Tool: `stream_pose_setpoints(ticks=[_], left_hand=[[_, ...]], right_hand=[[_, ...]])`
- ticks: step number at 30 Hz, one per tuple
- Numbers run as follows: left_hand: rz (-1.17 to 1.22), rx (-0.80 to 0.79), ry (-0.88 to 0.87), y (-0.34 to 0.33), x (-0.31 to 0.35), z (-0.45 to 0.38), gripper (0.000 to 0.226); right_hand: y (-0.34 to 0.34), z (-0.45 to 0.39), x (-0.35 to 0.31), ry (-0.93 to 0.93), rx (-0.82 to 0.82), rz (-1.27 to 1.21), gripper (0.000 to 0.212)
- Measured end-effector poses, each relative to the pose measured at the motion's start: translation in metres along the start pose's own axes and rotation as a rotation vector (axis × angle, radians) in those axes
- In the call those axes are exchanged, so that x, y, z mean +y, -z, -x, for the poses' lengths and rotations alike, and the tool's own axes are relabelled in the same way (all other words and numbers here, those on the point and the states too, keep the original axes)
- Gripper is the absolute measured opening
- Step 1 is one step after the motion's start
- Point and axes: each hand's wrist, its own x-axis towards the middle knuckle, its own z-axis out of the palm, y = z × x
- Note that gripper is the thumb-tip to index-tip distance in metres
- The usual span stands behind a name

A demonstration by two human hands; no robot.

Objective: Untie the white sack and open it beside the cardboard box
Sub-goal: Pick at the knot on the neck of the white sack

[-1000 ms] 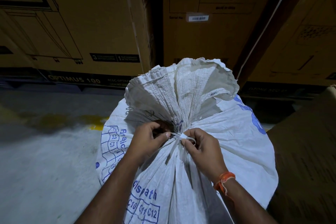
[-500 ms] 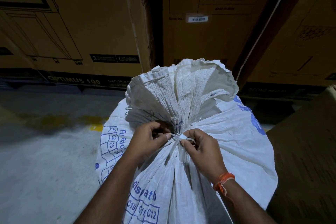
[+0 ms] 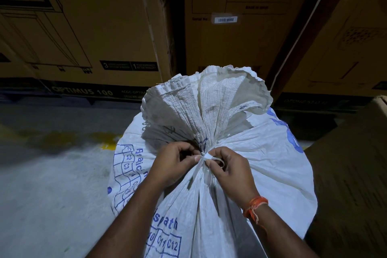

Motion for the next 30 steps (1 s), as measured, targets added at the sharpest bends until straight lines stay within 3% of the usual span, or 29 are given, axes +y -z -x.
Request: stream_pose_setpoints(ticks=[6,14,19,23,30], left_hand=[[0.084,0.089,0.066,0.006,0.002,0.002,0.005],[0.013,0.073,0.058,0.0,0.003,0.002,0.012],[-0.014,0.062,0.003,0.003,0.0,0.001,0.006],[-0.034,0.081,-0.006,0.001,0.002,0.001,0.005],[-0.027,0.091,0.02,0.0,0.005,0.002,0.005]], right_hand=[[0.0,0.0,-0.002,-0.002,-0.005,-0.011,0.009],[0.001,0.002,-0.003,0.002,-0.001,-0.003,0.008],[0.007,0.003,-0.009,0.084,0.087,0.087,0.024],[0.011,0.0,-0.007,0.198,0.065,0.253,0.02],[0.005,-0.001,-0.004,0.146,0.066,0.226,0.011]])
